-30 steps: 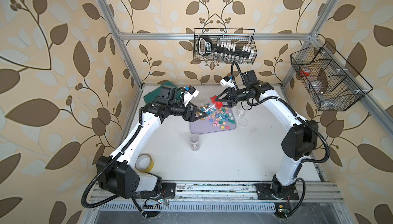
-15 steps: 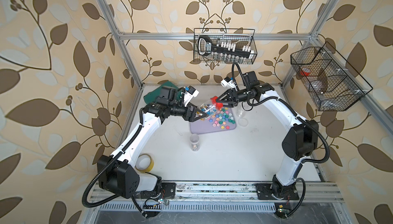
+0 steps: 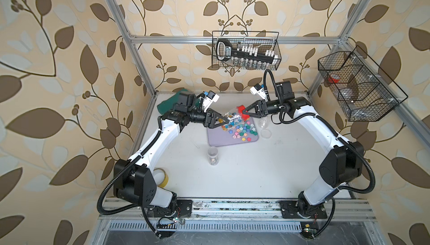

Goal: Pour the candies out of the jar
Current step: Unscrew the lid from the jar.

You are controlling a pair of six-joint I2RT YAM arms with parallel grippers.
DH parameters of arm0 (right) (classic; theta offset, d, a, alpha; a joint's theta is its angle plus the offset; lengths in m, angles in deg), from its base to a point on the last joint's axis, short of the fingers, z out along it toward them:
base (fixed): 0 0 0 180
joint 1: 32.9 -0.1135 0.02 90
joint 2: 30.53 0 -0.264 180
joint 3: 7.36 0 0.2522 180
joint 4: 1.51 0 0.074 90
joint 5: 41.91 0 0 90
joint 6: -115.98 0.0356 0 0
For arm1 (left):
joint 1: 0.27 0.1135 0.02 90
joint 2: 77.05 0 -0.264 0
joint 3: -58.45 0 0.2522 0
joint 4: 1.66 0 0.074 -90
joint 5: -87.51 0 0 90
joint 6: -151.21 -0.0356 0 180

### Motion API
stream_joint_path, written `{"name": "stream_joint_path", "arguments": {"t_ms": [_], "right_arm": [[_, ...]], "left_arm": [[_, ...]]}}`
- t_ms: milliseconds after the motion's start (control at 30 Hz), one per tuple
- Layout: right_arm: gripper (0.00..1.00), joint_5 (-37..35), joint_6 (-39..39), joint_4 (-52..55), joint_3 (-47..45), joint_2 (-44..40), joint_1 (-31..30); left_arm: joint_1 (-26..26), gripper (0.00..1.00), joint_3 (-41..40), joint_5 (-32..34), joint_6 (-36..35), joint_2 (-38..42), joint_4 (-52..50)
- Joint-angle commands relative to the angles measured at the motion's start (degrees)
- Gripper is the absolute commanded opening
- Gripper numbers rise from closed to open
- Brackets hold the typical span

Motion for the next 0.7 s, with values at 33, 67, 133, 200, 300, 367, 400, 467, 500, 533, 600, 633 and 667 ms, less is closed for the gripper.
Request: {"name": "stream_joint_path", "arguments": {"t_ms": [33, 67, 133, 200, 300, 367, 400, 467, 500, 533, 600, 633, 667], "right_arm": [[0.34, 5.0, -5.3, -7.8, -2.6, -2.2, -2.9], [0.35, 4.6, -4.6, -8.0, -2.5, -2.1, -2.8], [0.34, 4.5, -3.3, -8.0, -2.4, -1.5, -2.3], [0.33, 5.0, -2.2, -8.1, -2.3, -0.9, -2.1], [0.32, 5.0, -1.0, -8.0, -2.3, -0.8, -2.1], [0.32, 5.2, -0.2, -7.8, -2.1, -0.6, -2.1], [0.32, 5.2, 0.3, -7.7, -2.1, -0.5, -2.1], [0.31, 5.1, 0.9, -7.6, -2.1, -0.5, -2.1], [0.31, 5.3, 1.1, -7.3, -2.0, -0.5, -2.1], [0.3, 5.2, 1.2, -7.1, -2.0, -0.5, -2.1], [0.3, 5.2, 1.2, -6.7, -1.7, -0.6, -2.1], [0.3, 5.0, 1.2, -6.6, -1.7, -0.6, -2.1], [0.3, 4.6, 1.2, -6.5, -1.6, -0.8, -2.1]], "left_arm": [[-0.6, 0.59, 4.0, -9.3, 7.0, -2.7, 9.1], [-0.7, 0.6, 4.7, -10.0, 5.4, -3.1, 7.2], [-1.0, 0.61, 6.1, -10.8, 0.6, -3.7, 1.4], [-1.3, 0.64, 7.9, -11.9, -4.4, -4.5, -5.0], [-1.6, 0.7, 9.1, -12.3, -8.7, -5.4, -10.4], [-1.7, 0.78, 9.1, -12.4, -10.1, -5.8, -11.9], [-1.7, 0.82, 9.1, -12.4, -10.5, -6.0, -12.2], [-1.7, 0.9, 9.2, -12.2, -10.9, -6.5, -12.7], [-1.8, 0.96, 9.5, -12.3, -11.3, -6.9, -13.2], [-1.8, 0.98, 9.7, -12.4, -11.8, -7.2, -13.8], [-2.0, 0.99, 10.5, -12.1, -13.3, -8.0, -15.7], [-2.1, 0.99, 10.8, -12.0, -14.2, -8.3, -17.0], [-2.2, 0.99, 11.2, -11.9, -15.4, -8.6, -18.3]]}}
